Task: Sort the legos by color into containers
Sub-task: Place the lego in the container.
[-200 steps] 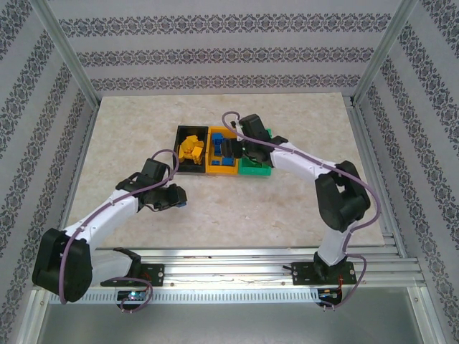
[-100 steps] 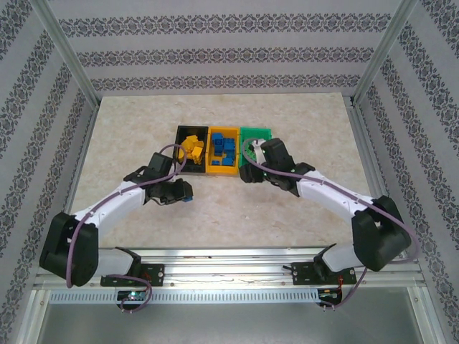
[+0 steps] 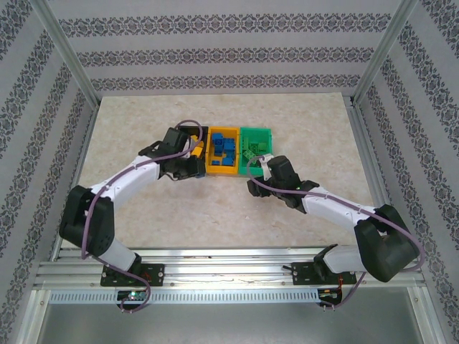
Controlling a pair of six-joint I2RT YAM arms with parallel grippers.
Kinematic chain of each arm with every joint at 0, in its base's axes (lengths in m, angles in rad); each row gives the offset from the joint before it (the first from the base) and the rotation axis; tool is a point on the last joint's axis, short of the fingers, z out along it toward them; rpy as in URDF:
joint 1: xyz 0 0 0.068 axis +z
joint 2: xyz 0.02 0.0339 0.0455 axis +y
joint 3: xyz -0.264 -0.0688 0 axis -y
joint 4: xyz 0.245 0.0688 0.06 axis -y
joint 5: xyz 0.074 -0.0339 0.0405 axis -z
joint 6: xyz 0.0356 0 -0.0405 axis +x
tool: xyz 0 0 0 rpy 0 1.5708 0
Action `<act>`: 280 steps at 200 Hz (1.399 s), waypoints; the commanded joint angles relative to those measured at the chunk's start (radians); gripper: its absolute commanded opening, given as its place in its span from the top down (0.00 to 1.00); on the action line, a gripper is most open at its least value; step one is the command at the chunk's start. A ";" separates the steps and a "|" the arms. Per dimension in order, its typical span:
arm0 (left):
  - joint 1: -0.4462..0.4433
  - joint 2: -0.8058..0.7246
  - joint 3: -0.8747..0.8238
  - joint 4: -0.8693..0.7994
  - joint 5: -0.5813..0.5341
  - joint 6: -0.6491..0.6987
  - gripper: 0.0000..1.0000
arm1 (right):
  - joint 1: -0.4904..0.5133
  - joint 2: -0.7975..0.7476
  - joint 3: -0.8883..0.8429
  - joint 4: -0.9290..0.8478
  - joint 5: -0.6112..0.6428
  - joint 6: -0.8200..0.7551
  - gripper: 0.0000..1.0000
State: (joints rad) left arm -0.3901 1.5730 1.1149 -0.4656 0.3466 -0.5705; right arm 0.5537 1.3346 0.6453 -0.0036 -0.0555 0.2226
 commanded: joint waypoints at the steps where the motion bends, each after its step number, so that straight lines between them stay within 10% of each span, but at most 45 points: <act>1: -0.026 0.052 0.096 -0.054 -0.039 0.043 0.86 | 0.011 -0.017 -0.010 0.058 0.039 0.015 0.41; 205: -0.100 0.791 1.165 -0.446 -0.257 0.221 0.74 | 0.018 -0.014 -0.054 0.169 0.073 0.024 0.42; 280: -0.102 0.843 1.225 -0.412 -0.296 0.262 0.63 | 0.018 -0.056 -0.085 0.205 0.080 0.023 0.42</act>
State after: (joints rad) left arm -0.4843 2.3962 2.3054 -0.8684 0.0811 -0.3470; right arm 0.5610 1.3190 0.5858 0.1596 0.0113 0.2329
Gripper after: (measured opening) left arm 0.338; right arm 0.576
